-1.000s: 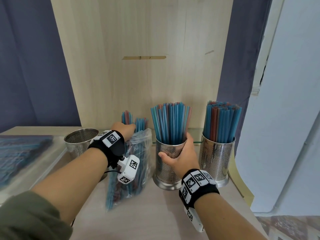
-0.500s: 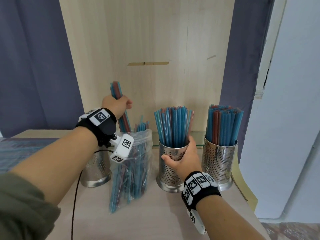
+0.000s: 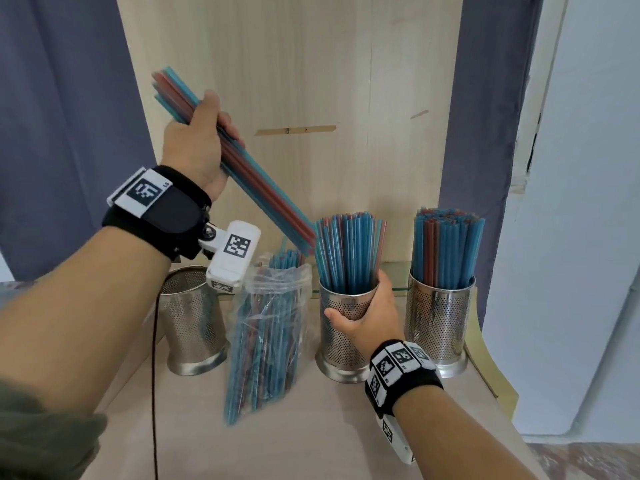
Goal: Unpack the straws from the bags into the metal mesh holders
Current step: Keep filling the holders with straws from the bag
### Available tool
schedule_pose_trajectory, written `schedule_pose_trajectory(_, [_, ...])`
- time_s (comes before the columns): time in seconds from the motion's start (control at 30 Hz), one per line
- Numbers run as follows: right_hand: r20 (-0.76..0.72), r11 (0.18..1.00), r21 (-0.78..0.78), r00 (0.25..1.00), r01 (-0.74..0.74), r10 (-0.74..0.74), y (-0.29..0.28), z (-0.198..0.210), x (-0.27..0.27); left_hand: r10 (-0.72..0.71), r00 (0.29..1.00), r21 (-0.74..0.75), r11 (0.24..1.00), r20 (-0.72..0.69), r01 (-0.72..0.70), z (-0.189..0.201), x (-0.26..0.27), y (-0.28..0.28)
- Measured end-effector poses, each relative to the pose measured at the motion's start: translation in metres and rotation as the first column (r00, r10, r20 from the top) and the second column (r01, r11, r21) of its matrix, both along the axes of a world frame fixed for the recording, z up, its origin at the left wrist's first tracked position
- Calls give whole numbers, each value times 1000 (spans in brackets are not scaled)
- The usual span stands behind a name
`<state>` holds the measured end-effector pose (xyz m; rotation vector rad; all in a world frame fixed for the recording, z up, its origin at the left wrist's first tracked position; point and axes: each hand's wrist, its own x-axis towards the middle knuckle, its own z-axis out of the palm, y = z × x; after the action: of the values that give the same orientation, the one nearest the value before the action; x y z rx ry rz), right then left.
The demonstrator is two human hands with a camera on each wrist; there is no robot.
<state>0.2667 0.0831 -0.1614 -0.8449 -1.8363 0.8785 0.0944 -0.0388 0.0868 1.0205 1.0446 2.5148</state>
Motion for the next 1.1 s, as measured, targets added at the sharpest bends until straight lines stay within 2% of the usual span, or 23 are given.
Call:
schedule_pose_trajectory(0.1, [-8,1000,-7,1000,3,-3,0,0,0,-48,998,-33,998,51,50,-11,17,9])
schedule_pose_trajectory(0.23, [-3,1000,-10,1000,9,-9,3,-1,-2,60,996,-152,987,70,-49,-43,40,35])
schedule_pose_trajectory(0.37, [3,1000,-11,1000,13,-13,3,-2,-2,211,966,-322,913,-147,-249,-82,54,60])
schedule_pose_trajectory(0.47, [2,1000,-2,1000,15,-15,3,-3,-2,208,930,-334,891,-303,-308,-103,62,68])
schedule_pose_trajectory(0.57, [-16,1000,2,1000,0,0,2,-2,-2,225,898,-354,861,-377,-365,-115,61,76])
schedule_pose_trajectory(0.67, [-26,1000,8,1000,4,-4,2,-2,-2,244,835,-439,759,-493,-481,-123,62,81])
schedule_pose_trajectory(0.73, [-23,1000,6,1000,5,-5,1,-2,-1,207,803,-461,728,-558,-508,-130,65,79])
schedule_pose_trajectory(0.9, [4,1000,-10,1000,-3,3,0,0,2,214,751,-429,710,-625,-559,-148,58,86])
schedule_pose_trajectory(0.97, [8,1000,-7,1000,-2,2,0,1,3,190,652,-360,705,-734,-611,-148,57,87])
schedule_pose_trajectory(1.0, [7,1000,-2,1000,-2,2,0,1,3,182,600,-310,720,-779,-621,-148,56,87])
schedule_pose_trajectory(1.03, [4,1000,2,1000,-1,1,0,1,3,175,577,-277,744,-798,-609,-148,54,87])
schedule_pose_trajectory(1.1, [-7,1000,5,1000,2,-2,-1,2,3,158,581,-254,786,-799,-564,-148,51,87])
